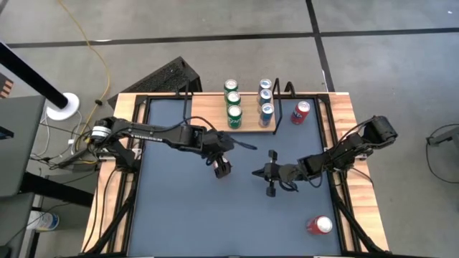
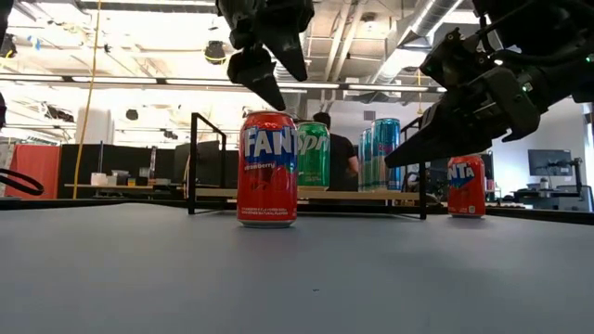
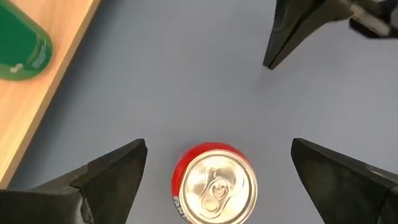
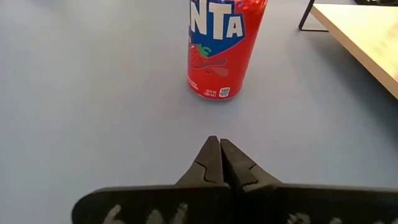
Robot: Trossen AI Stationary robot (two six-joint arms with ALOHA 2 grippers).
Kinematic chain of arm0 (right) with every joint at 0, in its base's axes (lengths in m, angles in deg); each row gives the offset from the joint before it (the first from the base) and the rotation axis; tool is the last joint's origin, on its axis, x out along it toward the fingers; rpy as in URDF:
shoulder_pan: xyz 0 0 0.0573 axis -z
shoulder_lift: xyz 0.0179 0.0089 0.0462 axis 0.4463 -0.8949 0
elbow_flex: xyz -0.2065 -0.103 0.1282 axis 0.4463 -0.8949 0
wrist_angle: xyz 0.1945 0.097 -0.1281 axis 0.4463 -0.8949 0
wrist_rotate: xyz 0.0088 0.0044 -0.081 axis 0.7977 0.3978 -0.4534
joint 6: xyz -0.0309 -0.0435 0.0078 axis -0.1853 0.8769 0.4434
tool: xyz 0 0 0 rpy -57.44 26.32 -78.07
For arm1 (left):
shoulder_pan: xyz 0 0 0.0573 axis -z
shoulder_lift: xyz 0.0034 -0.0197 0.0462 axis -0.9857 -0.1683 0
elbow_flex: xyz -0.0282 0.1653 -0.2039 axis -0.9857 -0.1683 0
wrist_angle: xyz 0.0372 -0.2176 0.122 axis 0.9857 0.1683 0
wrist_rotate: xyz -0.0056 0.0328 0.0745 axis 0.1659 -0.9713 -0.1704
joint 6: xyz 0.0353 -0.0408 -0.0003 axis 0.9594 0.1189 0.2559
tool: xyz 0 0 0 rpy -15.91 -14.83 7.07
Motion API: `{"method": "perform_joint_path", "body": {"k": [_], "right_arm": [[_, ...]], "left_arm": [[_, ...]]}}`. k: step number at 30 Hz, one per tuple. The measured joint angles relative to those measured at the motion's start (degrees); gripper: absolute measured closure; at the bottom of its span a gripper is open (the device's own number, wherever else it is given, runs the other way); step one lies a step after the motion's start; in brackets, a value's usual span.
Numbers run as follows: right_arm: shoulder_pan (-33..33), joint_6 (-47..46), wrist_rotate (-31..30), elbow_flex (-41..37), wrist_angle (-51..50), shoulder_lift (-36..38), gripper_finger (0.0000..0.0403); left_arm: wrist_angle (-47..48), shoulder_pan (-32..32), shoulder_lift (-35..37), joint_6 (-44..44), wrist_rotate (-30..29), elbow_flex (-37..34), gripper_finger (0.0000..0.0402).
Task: Place canned beverage on shelf
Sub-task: Put the middle red soda can on the shelf
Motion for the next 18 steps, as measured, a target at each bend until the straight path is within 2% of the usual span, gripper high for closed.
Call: {"method": "perform_joint_path", "body": {"k": [18], "right_arm": [[0.0, 0.2, 0.0, 0.0, 0.09, -0.02, 0.0403]], "left_arm": [[-3.53, 0.44, 0.0, -2.58, -0.34, -6.58, 0.0012]]}}
